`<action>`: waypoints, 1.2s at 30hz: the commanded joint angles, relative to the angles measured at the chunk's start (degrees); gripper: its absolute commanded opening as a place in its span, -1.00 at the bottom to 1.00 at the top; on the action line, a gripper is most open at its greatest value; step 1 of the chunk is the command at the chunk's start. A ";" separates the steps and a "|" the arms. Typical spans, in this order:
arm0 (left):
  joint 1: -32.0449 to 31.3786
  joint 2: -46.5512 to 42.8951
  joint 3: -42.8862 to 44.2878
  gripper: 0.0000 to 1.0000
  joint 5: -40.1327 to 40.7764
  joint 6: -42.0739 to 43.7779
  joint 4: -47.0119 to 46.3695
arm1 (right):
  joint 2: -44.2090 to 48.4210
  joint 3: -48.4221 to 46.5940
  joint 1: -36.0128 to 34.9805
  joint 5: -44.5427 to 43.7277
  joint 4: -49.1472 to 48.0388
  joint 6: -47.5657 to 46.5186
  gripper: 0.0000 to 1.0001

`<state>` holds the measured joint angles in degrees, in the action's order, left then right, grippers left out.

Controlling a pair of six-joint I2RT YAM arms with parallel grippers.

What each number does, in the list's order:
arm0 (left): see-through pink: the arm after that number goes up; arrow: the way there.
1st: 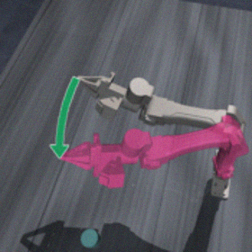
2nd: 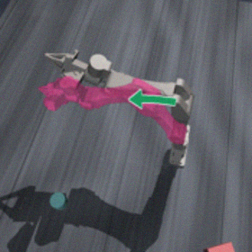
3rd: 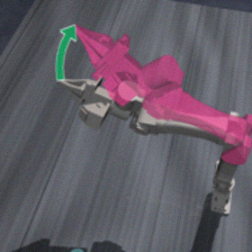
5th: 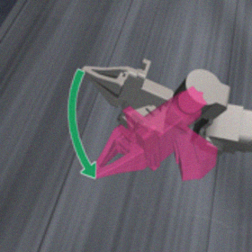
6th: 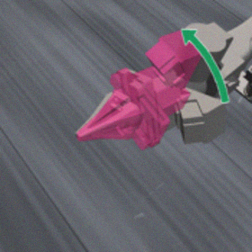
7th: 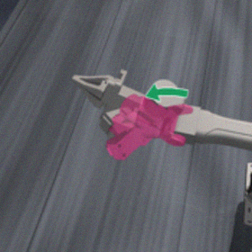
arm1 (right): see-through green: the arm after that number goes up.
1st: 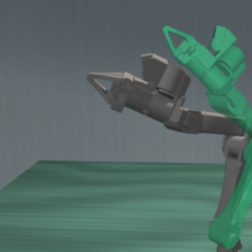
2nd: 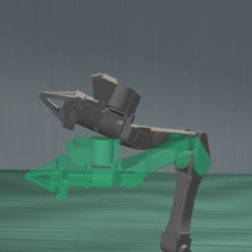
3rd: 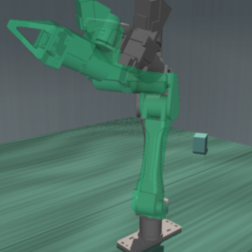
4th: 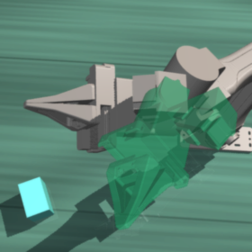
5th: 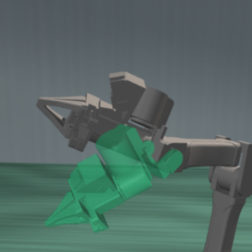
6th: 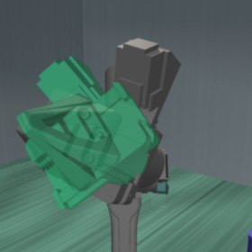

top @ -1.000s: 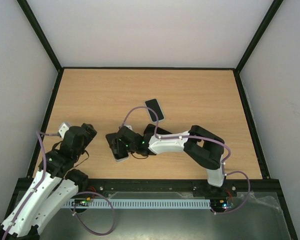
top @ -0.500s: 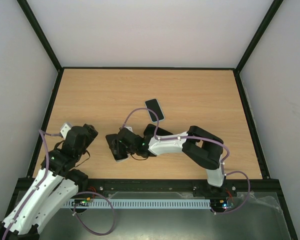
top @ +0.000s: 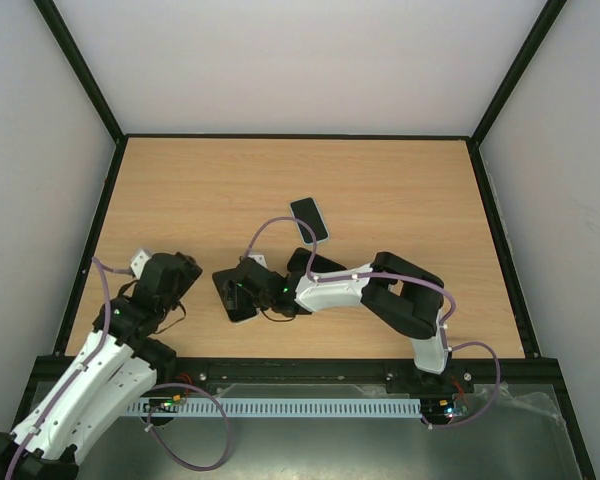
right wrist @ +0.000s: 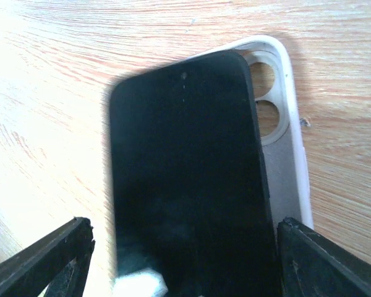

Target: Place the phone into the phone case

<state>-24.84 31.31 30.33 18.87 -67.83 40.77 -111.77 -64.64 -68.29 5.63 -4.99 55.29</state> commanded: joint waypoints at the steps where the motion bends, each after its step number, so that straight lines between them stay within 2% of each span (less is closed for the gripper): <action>1: 0.06 2.01 -2.32 0.87 -2.20 -0.41 -3.01 | 2.16 0.95 -0.26 -0.83 -0.98 -0.08 0.65; 5: 0.06 2.85 -4.19 0.78 -3.47 0.34 -5.50 | 4.12 2.49 -0.26 -0.27 -2.48 0.18 0.73; 8: 0.06 2.97 -6.06 0.67 -5.50 1.04 -8.37 | 5.97 3.40 -0.26 -0.58 -2.60 -0.44 0.69; 11: 0.14 3.22 -8.61 0.53 -8.27 1.98 -12.00 | 7.15 4.43 -0.19 -1.74 -2.36 -1.35 0.51; 17: 0.31 4.67 -12.82 0.31 -14.51 4.11 -19.48 | 8.60 7.53 0.36 -3.56 -3.11 -2.20 0.02; 20: 0.40 6.01 -14.57 0.24 -16.77 4.83 -22.52 | 8.84 9.43 1.33 -3.11 -4.45 -2.10 -0.14; 29: 0.58 9.91 -18.39 0.02 -20.39 6.82 -29.60 | 6.04 11.81 3.22 3.52 -10.61 -1.73 -0.32; 32: 0.58 11.25 -19.13 -0.09 -21.34 7.41 -31.02 | 5.31 12.00 3.47 4.41 -11.42 -1.39 -0.39; 36: 0.58 13.00 -20.01 -0.15 -22.64 8.03 -32.96 | 4.25 11.85 3.58 4.75 -11.74 -1.15 -0.47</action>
<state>-24.67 42.98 11.62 -1.56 -61.45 11.22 -105.69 -53.45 -65.10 9.63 -14.76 53.84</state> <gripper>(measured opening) 0.437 0.281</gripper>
